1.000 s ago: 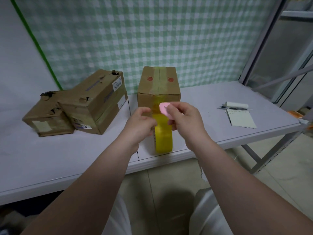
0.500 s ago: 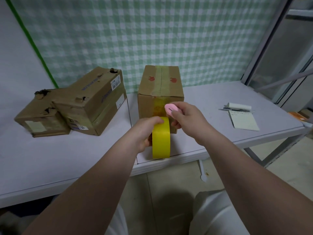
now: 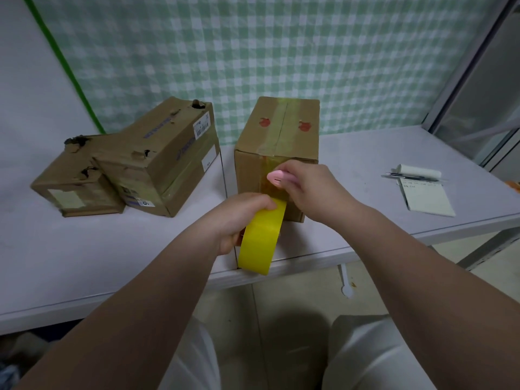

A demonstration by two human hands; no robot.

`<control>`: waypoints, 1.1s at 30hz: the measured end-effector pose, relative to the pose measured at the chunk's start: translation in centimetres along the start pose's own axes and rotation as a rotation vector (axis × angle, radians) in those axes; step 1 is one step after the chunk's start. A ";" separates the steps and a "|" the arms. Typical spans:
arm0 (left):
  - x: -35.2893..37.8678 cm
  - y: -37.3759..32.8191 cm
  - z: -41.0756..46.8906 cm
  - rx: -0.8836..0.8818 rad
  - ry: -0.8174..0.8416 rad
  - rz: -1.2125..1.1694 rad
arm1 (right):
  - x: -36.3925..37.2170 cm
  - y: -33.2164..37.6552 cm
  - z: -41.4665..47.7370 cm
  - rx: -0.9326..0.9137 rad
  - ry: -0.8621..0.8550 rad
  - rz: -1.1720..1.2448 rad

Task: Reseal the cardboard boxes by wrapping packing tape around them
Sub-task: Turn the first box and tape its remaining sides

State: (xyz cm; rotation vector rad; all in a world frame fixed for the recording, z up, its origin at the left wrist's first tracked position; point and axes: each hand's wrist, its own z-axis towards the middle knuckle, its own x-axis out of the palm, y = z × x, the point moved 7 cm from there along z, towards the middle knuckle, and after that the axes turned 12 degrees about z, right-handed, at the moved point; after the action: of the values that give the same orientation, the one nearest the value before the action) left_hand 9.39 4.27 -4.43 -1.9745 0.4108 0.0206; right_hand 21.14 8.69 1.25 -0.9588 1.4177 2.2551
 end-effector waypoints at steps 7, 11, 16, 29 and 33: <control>-0.4 0.8 -0.3 0.018 -0.071 -0.084 | -0.2 1.1 0.6 -0.014 0.042 -0.119; -0.5 0.7 -0.3 0.038 -0.105 -0.104 | 0.0 1.6 0.8 0.005 0.112 -0.262; -0.5 0.9 -0.2 0.034 -0.093 -0.167 | 0.6 1.6 0.4 0.004 0.190 -0.394; 1.0 1.8 -0.5 -0.116 0.141 -0.314 | 2.3 2.2 1.0 -0.036 0.364 -0.568; 1.1 2.0 -0.2 -0.124 0.151 -0.320 | 2.5 2.3 1.0 -0.051 0.376 -0.648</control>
State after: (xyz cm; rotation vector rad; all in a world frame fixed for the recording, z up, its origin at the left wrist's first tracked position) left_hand 9.79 3.01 -6.31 -2.1514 0.1898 -0.3151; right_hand 17.56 8.30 1.42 -1.6412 0.9670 1.6884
